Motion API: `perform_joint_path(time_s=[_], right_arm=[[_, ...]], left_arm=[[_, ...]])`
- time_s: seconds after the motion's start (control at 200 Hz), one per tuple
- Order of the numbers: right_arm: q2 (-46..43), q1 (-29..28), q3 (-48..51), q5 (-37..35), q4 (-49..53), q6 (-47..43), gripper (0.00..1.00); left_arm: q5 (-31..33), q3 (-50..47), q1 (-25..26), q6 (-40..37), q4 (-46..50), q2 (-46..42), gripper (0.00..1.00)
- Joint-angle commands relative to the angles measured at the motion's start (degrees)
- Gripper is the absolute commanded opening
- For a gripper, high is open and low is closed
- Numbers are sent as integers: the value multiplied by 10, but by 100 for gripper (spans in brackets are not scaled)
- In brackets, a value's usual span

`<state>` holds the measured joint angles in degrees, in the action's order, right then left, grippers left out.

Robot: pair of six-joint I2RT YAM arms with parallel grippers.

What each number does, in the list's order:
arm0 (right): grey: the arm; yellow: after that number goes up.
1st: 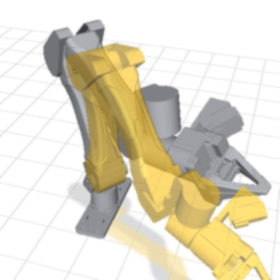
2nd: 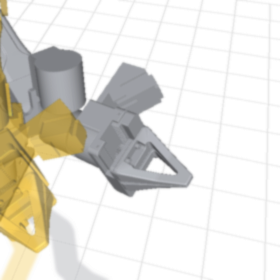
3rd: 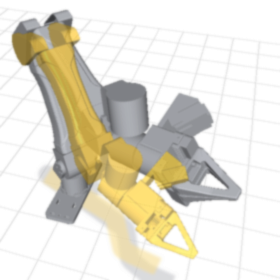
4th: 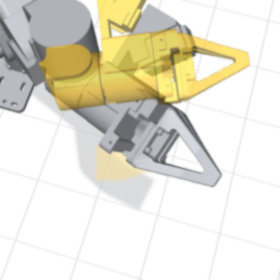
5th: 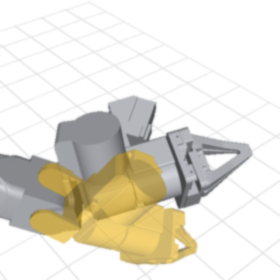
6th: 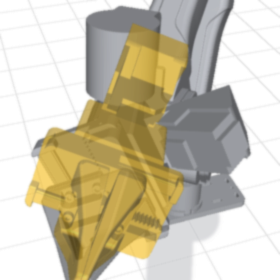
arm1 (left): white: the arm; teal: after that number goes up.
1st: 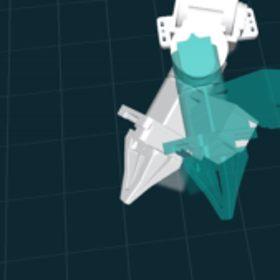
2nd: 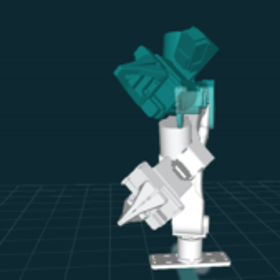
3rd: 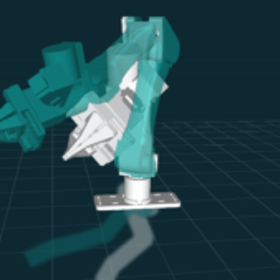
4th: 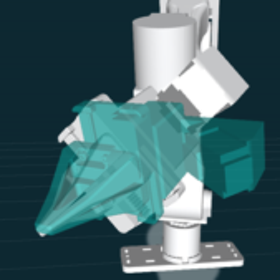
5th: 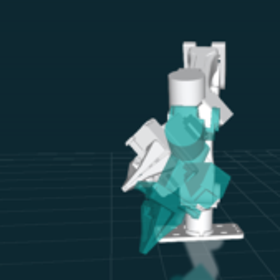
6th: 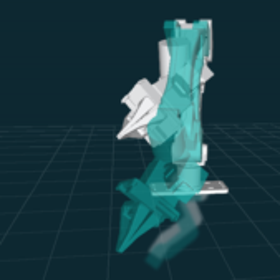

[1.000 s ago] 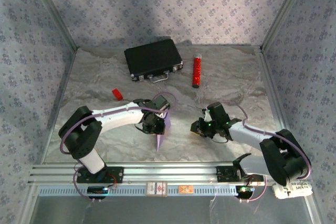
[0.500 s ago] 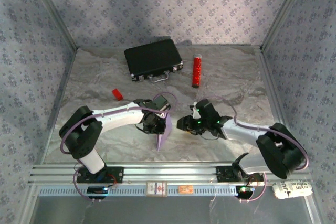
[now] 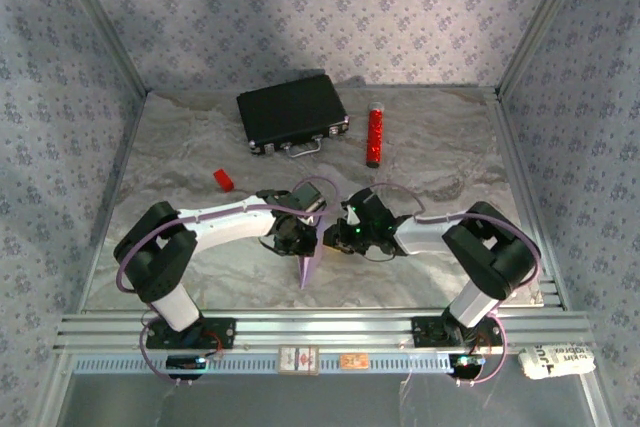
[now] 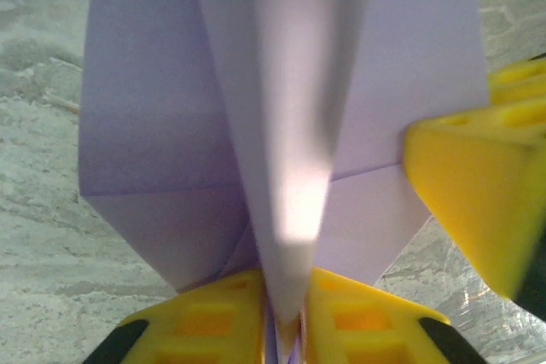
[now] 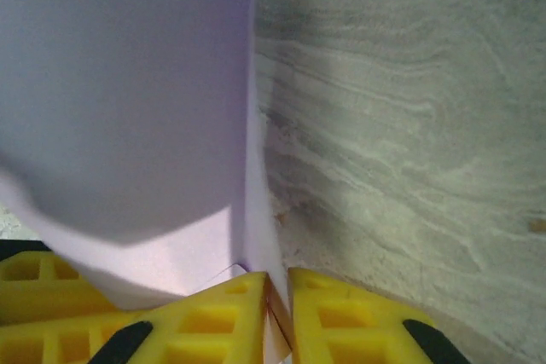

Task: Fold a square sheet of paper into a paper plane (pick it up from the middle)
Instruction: Move a paper plane to the center of the table.

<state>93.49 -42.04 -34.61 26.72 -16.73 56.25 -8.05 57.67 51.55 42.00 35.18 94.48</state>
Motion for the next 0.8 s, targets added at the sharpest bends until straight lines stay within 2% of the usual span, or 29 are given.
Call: perform_joint_path(time_s=[0.0, 0.27, 0.465, 0.795], right_arm=[[8, -3, -9, -5, -14, 5, 11], [9, -2, -9, -8, -12, 9, 8], [9, -2, -11, -9, -7, 8, 8], [5, -3, -10, -12, -1, 9, 8]], left_arm=[[12, 6, 5, 8, -16, -37, 24], [42, -51, -2, 25, -78, -118, 37], [-1, -64, -7, 14, -112, -118, 37], [1, -66, -7, 23, -100, -83, 41]])
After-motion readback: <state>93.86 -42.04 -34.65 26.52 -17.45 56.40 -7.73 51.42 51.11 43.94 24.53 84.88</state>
